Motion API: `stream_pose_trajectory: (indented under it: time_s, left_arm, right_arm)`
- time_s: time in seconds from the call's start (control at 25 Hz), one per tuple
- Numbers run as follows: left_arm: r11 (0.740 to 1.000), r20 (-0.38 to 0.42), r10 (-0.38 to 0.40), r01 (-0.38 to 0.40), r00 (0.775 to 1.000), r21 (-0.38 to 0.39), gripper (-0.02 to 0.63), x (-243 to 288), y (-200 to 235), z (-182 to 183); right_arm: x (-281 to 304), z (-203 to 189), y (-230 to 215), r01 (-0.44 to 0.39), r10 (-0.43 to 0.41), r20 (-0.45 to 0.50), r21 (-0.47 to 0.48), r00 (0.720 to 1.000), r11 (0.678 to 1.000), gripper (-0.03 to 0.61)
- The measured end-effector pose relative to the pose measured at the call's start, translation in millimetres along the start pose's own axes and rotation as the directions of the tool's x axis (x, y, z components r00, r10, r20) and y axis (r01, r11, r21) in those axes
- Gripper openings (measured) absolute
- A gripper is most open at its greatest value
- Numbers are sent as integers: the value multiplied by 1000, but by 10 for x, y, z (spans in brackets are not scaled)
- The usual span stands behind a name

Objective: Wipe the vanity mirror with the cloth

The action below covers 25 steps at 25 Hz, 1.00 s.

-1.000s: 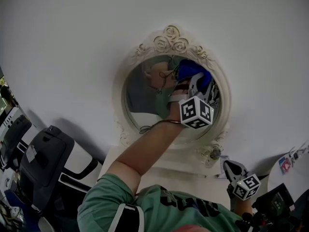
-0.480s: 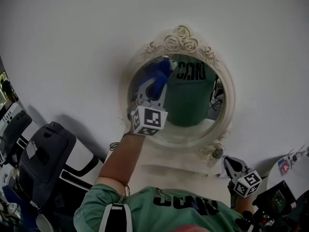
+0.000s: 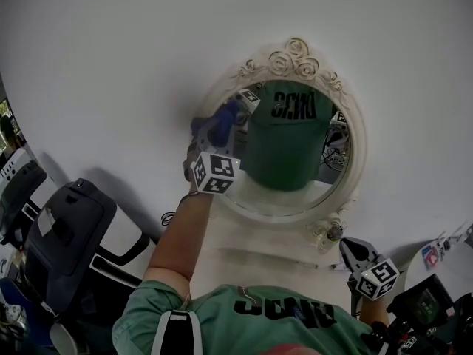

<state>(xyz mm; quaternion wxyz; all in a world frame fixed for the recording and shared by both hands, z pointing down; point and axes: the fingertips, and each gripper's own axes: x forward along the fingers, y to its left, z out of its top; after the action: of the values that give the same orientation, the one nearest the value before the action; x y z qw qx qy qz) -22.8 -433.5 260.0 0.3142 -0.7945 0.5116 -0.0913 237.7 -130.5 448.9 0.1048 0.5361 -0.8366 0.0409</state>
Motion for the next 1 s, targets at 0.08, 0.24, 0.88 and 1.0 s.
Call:
stream_pose_trajectory:
  time_s: [0.08, 0.24, 0.88, 1.0]
  left_arm:
    - [999, -6, -21, 21, 1000, -32, 94, 67, -66, -4]
    - [997, 18, -65, 65, 998, -38, 94, 108, -259, 191]
    - [901, 163, -408, 368, 898, 230, 94, 380, -2738, 1838]
    - [901, 170, -408, 365, 897, 235, 94, 379, -2742, 1837]
  right_arm:
    - [-31, -25, -37, 14, -14, -3, 8, 1000, 1000, 12]
    - [-107, -98, -112, 37, -37, -7, 25, 999, 999, 12]
    - [-437, -360, -372, 93, -95, 15, 93, 995, 991, 12]
    - [-470, -389, -407, 97, -99, 15, 103, 995, 990, 12]
